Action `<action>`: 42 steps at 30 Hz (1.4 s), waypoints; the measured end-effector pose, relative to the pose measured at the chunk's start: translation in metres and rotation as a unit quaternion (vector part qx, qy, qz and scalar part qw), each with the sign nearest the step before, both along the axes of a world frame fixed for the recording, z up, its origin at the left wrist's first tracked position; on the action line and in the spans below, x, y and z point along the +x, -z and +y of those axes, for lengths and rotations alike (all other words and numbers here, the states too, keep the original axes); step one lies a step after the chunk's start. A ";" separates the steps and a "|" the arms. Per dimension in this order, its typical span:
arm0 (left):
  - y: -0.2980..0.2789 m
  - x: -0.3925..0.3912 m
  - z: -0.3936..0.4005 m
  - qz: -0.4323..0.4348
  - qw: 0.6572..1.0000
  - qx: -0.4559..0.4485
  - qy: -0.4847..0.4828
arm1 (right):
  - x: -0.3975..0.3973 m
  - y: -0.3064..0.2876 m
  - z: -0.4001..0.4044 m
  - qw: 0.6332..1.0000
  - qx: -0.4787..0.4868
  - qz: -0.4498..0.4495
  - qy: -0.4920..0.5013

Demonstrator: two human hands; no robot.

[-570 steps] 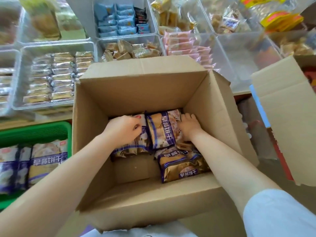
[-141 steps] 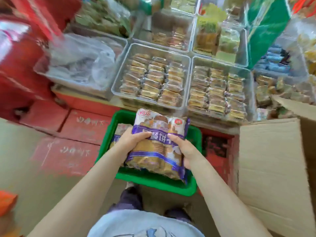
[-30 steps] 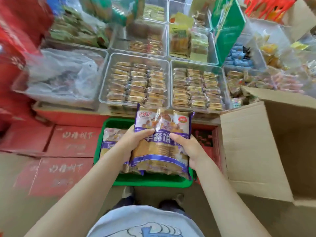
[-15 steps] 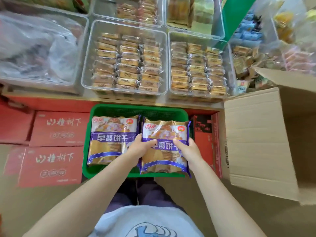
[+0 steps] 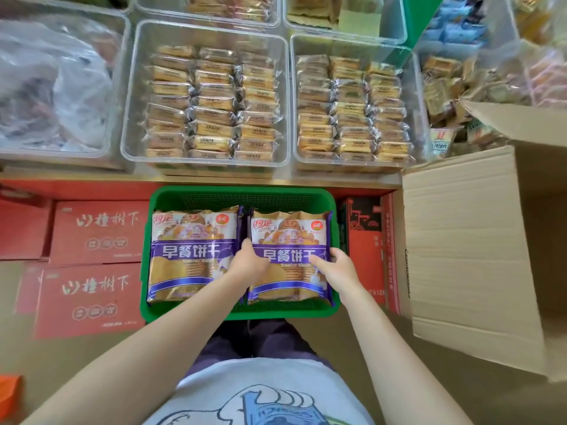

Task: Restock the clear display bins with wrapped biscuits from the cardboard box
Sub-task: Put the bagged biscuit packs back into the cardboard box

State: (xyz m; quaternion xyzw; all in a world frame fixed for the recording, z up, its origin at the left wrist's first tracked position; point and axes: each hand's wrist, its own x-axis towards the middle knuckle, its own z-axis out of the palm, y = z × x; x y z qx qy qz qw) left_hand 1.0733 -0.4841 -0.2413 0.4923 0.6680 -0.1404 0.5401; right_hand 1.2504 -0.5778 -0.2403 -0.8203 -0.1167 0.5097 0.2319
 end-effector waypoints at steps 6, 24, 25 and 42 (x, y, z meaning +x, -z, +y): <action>-0.003 0.009 -0.007 0.041 0.994 0.072 0.065 | -0.004 0.000 -0.001 1.000 0.002 0.006 -0.025; -0.020 -0.167 0.029 0.090 0.977 0.184 -0.067 | -0.124 -0.049 0.069 0.921 0.146 -0.062 -0.356; -0.018 -0.168 0.030 0.083 0.980 0.172 -0.048 | -0.135 -0.047 0.071 0.925 0.085 -0.032 -0.369; -0.012 -0.223 0.033 0.096 0.994 0.059 -0.002 | -0.210 -0.051 0.052 0.941 -0.045 -0.158 -0.295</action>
